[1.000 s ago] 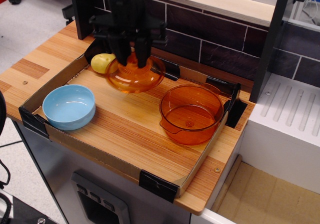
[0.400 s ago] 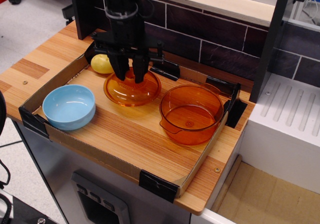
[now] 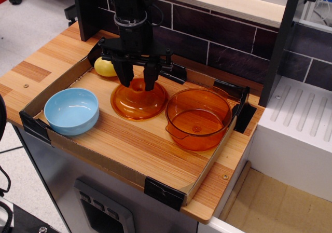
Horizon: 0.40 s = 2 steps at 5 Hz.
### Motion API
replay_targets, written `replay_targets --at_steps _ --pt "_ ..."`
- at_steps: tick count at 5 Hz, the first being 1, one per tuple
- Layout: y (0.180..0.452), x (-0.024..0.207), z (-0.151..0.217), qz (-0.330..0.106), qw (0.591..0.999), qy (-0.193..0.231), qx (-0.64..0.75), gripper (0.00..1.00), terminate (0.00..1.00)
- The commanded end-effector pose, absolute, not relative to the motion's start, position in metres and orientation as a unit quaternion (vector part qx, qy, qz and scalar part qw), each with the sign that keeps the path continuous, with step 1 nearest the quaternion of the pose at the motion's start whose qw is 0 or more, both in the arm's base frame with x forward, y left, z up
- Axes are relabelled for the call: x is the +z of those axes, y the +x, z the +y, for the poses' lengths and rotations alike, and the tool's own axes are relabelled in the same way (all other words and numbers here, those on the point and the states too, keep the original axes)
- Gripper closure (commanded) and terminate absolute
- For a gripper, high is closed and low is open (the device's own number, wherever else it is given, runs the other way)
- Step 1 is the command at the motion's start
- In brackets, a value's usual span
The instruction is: Take lid off pot
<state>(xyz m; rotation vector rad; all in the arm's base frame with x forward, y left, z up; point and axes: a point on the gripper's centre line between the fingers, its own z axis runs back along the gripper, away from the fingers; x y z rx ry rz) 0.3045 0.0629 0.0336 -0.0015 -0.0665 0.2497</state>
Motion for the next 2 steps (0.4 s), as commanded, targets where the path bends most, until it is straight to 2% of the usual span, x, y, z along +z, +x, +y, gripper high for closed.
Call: replay_targets --at_steps 1,2 --pt "0.316 0.066 0.067 -0.058 0.99 -0.012 0.128 0.0 0.0" --pt "0.318 0.096 0.061 -0.071 0.987 -0.028 0.142 0.0 0.0"
